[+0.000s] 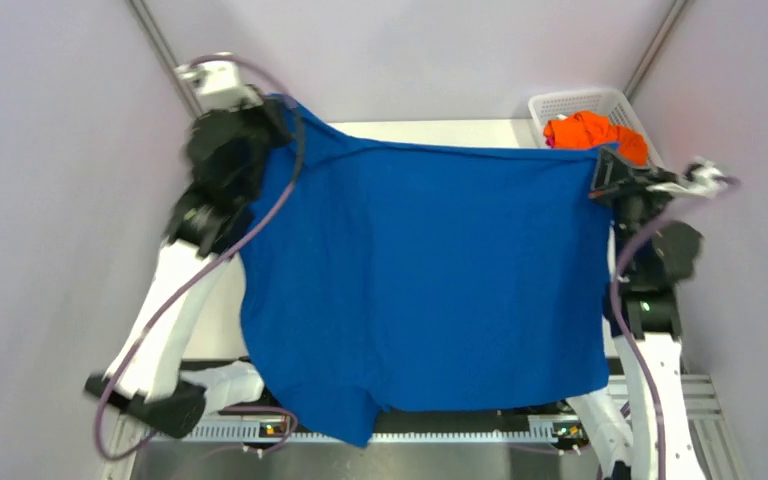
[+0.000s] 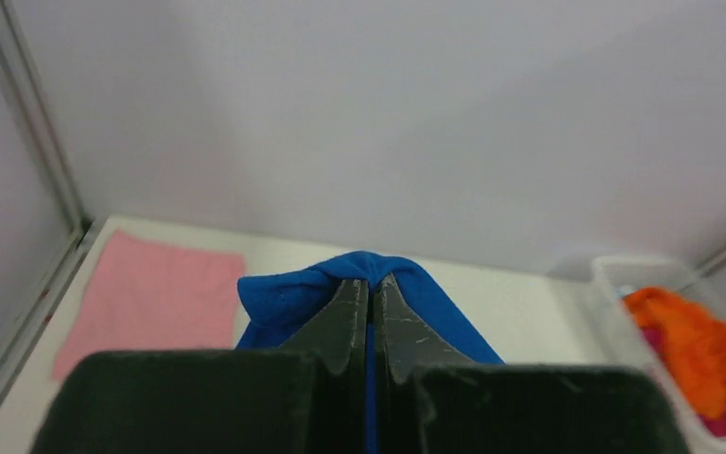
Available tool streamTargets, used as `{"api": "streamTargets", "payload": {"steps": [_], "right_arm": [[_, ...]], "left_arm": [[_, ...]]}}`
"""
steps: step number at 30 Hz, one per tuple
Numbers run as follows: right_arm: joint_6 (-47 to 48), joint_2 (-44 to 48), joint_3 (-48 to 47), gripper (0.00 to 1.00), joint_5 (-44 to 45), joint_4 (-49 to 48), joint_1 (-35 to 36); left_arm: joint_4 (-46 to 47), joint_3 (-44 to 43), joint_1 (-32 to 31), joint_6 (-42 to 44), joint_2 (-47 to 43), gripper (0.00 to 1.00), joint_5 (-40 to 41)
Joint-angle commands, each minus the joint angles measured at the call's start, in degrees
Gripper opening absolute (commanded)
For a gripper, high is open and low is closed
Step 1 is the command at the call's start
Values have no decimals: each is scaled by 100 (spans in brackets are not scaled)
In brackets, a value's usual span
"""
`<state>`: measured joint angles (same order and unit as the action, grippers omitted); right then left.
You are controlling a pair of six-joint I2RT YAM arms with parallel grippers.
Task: Fold and stack the t-shirts
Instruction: Flatten out the tshirt
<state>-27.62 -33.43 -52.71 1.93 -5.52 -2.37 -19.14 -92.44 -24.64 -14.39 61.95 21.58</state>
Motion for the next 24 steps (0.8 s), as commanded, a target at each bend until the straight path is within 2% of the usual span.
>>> {"api": "streamTargets", "payload": {"steps": [1, 5, 7, 8, 10, 11, 12, 13, 16, 19, 21, 24], "right_arm": [[-16, -965, 828, 0, 324, -887, 6], [-62, -2057, 1720, 0, 378, -1975, 4], [-72, -2888, 1970, 0, 353, -2625, 7], [-35, -3345, 1909, 5, 257, -2753, 3], [100, -4069, 1513, 40, -13, -2623, 8], [112, -4338, 1265, 63, 5, -2404, 3], [120, -4567, 1015, 88, 63, -2173, 6], [129, -4658, 832, 97, 113, -1968, 1], [58, -4507, 798, 99, 48, -1832, 21], [-112, -4100, 1134, 99, 1, -1555, 100], [-156, -3818, 1431, 99, -3, -1427, 275], [-335, -3514, 1797, 99, 11, -1354, 610]], "left_arm": [[412, 610, 523, 43, 1267, 1, 464], [294, 787, 1250, -793, 2665, 5, -659], [43, 516, 1524, -1107, 3551, 25, -1382], [-109, 267, 1621, -1208, 3931, 35, -1712], [-526, -359, 1728, -1289, 4606, 49, -2309], [-717, -712, 1742, -1294, 4825, 54, -2503], [-809, -887, 1743, -1301, 4981, 72, -2568], [-826, -961, 1744, -1321, 5056, 88, -2639], [-662, -652, 1739, -1489, 4888, 91, -2945], [-125, 195, 1708, -1761, 4525, 93, -3453], [271, 661, 1609, -1884, 4398, 99, -3771], [459, 797, 1404, -2103, 4557, 99, -3890]]}}
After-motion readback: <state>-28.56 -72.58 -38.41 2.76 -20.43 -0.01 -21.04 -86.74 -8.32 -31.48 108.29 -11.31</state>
